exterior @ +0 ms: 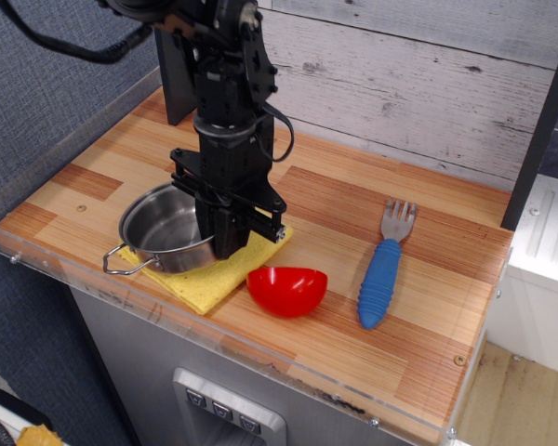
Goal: PACK UP THE VIESSLE AND PUT ANOTHER SIDE OF THE TABLE
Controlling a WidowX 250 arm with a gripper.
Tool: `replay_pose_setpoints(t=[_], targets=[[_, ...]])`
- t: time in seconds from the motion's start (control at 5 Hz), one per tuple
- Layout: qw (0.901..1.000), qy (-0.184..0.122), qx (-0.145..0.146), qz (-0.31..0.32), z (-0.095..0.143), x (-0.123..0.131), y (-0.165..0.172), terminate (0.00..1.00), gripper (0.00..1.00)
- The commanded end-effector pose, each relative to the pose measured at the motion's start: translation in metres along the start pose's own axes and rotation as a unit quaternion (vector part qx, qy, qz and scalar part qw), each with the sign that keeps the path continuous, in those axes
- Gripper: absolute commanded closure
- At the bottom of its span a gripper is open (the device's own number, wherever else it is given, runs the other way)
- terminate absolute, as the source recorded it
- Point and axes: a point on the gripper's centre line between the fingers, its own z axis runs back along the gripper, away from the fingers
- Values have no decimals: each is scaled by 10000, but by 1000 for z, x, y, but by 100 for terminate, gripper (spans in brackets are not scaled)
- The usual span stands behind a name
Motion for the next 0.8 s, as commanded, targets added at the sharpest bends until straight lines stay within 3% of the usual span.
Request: replay_pose_setpoints(t=[0.0, 0.4, 0.6], targets=[[9996, -202, 116, -160, 18, -1, 0, 0, 0], [9947, -1012, 150, 42, 84, -1, 16, 0, 0], [9925, -1091, 53, 546, 109, -5, 43, 0, 0]])
